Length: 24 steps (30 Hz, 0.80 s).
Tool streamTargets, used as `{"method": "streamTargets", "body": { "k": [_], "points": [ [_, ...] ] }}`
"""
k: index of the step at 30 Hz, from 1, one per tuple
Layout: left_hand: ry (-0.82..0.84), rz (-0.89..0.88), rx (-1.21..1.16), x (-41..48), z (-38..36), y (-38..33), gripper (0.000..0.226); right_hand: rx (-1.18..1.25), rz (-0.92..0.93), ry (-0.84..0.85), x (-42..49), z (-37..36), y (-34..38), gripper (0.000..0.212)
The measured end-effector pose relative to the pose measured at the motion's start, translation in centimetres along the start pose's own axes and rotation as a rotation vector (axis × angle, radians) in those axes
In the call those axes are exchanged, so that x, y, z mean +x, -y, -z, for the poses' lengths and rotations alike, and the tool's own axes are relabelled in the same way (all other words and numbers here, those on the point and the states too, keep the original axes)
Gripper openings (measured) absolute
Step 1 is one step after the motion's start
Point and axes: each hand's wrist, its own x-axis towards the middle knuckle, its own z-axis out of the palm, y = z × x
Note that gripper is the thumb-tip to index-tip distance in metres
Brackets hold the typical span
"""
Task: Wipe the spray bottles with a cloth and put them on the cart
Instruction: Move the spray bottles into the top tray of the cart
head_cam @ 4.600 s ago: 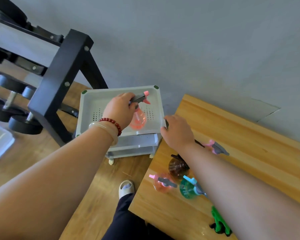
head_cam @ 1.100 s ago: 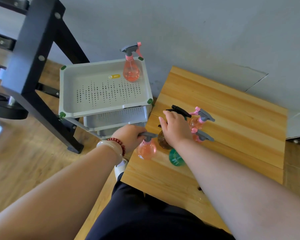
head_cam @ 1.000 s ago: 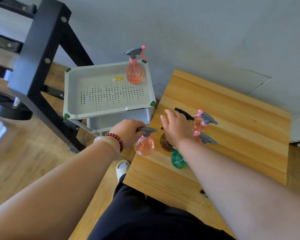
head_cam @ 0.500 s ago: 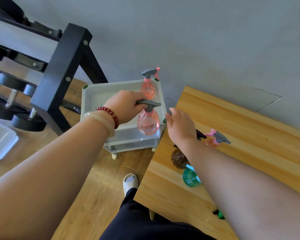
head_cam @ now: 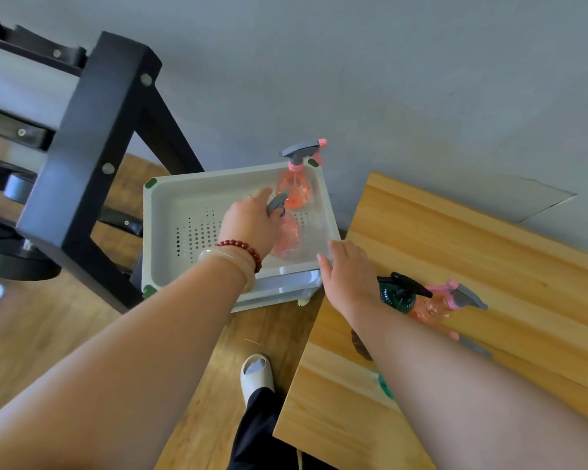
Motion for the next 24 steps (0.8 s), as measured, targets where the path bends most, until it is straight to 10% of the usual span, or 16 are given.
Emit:
{"method": "streamTargets", "body": {
  "k": [13,24],
  "points": [
    [0.276,-0.196,-0.115,1.6,0.4,2.3,0.042,-0.022,-0.088,0.129,2.0,-3.7,0.9,0.065],
    [0.288,-0.650,0.603,4.9,1.5,2.5,0.042,0.003,-0.067,0.151,2.0,-3.3,0.5,0.065]
  ]
}}
